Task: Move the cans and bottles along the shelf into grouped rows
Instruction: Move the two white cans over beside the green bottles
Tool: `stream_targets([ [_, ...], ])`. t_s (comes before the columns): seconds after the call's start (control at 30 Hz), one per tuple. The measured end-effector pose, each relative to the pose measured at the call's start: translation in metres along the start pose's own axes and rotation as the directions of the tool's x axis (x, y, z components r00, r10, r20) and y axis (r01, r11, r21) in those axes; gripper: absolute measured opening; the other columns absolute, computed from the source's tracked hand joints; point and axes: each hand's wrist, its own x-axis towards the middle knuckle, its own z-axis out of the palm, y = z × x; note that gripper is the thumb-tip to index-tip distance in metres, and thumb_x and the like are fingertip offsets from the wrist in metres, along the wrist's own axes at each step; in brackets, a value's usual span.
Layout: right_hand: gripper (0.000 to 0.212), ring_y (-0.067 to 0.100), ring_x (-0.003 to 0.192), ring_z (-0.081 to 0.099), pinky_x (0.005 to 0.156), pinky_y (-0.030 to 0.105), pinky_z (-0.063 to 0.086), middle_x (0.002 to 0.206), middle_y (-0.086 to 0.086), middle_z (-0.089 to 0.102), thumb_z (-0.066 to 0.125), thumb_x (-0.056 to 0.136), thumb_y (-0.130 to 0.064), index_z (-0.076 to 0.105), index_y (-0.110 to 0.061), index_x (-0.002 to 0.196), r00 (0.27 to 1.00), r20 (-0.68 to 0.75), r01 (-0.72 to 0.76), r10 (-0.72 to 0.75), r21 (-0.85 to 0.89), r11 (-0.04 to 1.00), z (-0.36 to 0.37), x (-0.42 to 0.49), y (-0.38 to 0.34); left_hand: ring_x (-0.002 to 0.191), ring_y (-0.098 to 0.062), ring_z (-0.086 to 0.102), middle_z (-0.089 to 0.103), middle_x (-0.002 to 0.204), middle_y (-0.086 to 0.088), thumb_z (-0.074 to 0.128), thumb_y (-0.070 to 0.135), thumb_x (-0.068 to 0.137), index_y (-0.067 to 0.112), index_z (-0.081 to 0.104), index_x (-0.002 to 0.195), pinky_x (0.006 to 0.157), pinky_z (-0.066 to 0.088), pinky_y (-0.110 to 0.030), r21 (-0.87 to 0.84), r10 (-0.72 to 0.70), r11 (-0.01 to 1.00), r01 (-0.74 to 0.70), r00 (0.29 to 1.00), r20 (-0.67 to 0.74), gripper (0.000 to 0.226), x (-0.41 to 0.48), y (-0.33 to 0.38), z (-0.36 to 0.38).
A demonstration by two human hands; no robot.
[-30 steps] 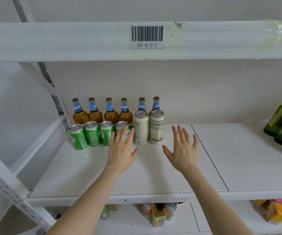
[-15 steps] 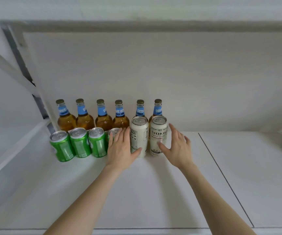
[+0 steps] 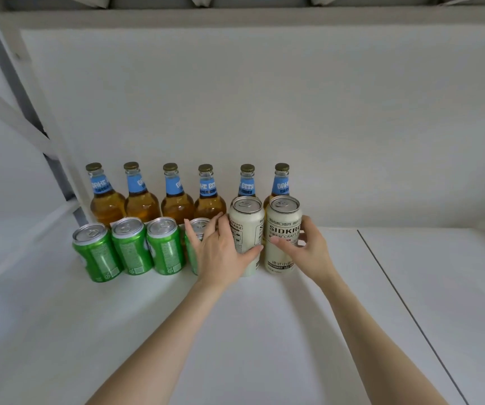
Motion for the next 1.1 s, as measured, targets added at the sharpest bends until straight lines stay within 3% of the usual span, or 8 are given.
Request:
stream_targets([
  [0.23, 0.053, 0.015, 0.104, 0.066, 0.081, 0.028, 0.052, 0.115, -0.009, 0.069, 0.086, 0.075, -0.025, 0.059, -0.019, 0.121, 0.999, 0.043, -0.025, 0.021, 0.094, 0.995, -0.009, -0.007, -0.004, 0.12, -0.017, 0.057, 0.069, 0.107, 0.005, 0.052, 0.081, 0.057, 0.014, 0.06, 0.108, 0.116, -0.008, -0.051, -0.169, -0.02, 0.985, 0.018, 1.0, -0.01, 0.085, 0.0, -0.001, -0.002],
  [0.33, 0.061, 0.014, 0.107, 0.065, 0.085, 0.027, 0.051, 0.115, -0.011, 0.07, 0.085, 0.068, -0.038, 0.06, -0.022, 0.121, 0.997, 0.069, -0.036, 0.028, 0.115, 0.993, -0.014, -0.013, -0.008, 0.121, -0.018, 0.056, 0.068, 0.108, 0.004, 0.056, 0.081, 0.056, 0.014, 0.059, 0.107, 0.117, -0.009, -0.051, -0.217, -0.025, 0.976, 0.029, 0.999, 0.02, 0.084, -0.003, -0.002, -0.009],
  [0.6, 0.059, 0.022, 0.103, 0.069, 0.089, 0.046, 0.057, 0.112, -0.002, 0.072, 0.083, 0.065, -0.039, 0.063, -0.021, 0.117, 0.991, 0.077, -0.125, 0.11, 0.229, 0.965, -0.032, -0.032, -0.014, 0.123, -0.017, 0.054, 0.067, 0.116, 0.004, 0.077, 0.07, 0.055, 0.017, 0.058, 0.115, 0.116, -0.015, -0.038, -0.332, -0.038, 0.942, 0.052, 0.998, 0.051, 0.082, -0.02, -0.001, -0.025],
  [0.7, 0.054, 0.024, 0.103, 0.07, 0.088, 0.05, 0.058, 0.111, 0.001, 0.072, 0.08, 0.068, -0.035, 0.063, -0.017, 0.116, 0.983, 0.052, -0.184, 0.177, 0.295, 0.938, -0.036, -0.042, -0.014, 0.119, -0.016, 0.053, 0.065, 0.12, 0.004, 0.081, 0.065, 0.053, 0.018, 0.057, 0.12, 0.117, 0.013, -0.032, -0.416, 0.014, 0.909, 0.028, 0.995, 0.097, 0.086, -0.029, 0.001, -0.037],
  [0.8, 0.048, 0.023, 0.099, 0.071, 0.078, 0.044, 0.061, 0.112, 0.006, 0.072, 0.078, 0.073, -0.03, 0.064, -0.016, 0.116, 0.967, 0.042, -0.249, 0.25, 0.342, 0.906, -0.042, -0.055, -0.018, 0.112, -0.008, 0.05, 0.062, 0.121, 0.008, 0.089, 0.05, 0.053, 0.021, 0.055, 0.125, 0.097, 0.045, -0.033, -0.549, 0.021, 0.832, 0.082, 0.983, 0.18, 0.085, -0.041, 0.006, -0.053],
  [0.97, 0.031, 0.017, 0.091, 0.072, 0.069, 0.035, 0.058, 0.109, 0.006, 0.073, 0.074, 0.086, -0.015, 0.063, -0.015, 0.115, 0.948, 0.051, -0.311, 0.314, 0.354, 0.882, -0.051, -0.078, -0.028, 0.107, -0.003, 0.061, 0.06, 0.119, 0.025, 0.091, 0.043, 0.05, 0.037, 0.049, 0.135, 0.092, 0.051, -0.028, -0.642, -0.082, 0.718, 0.27, 0.948, 0.307, 0.095, -0.062, 0.008, -0.074],
  [1.03, 0.031, 0.014, 0.086, 0.073, 0.067, 0.032, 0.057, 0.104, 0.004, 0.074, 0.073, 0.087, -0.014, 0.062, -0.013, 0.116, 0.942, 0.057, -0.328, 0.33, 0.361, 0.873, -0.053, -0.088, -0.036, 0.107, -0.005, 0.063, 0.063, 0.118, 0.025, 0.089, 0.047, 0.047, 0.049, 0.048, 0.128, 0.092, 0.054, -0.031, -0.676, -0.111, 0.646, 0.354, 0.92, 0.375, 0.091, -0.069, 0.008, -0.082],
  [1.1, 0.031, 0.014, 0.086, 0.072, 0.067, 0.032, 0.057, 0.102, 0.004, 0.074, 0.072, 0.087, -0.014, 0.062, -0.013, 0.116, 0.94, 0.068, -0.337, 0.336, 0.364, 0.868, -0.055, -0.099, -0.043, 0.105, -0.005, 0.065, 0.067, 0.116, 0.019, 0.091, 0.043, 0.047, 0.046, 0.052, 0.124, 0.089, 0.057, -0.032, -0.704, -0.128, 0.58, 0.41, 0.899, 0.419, 0.086, -0.074, 0.008, -0.09],
])
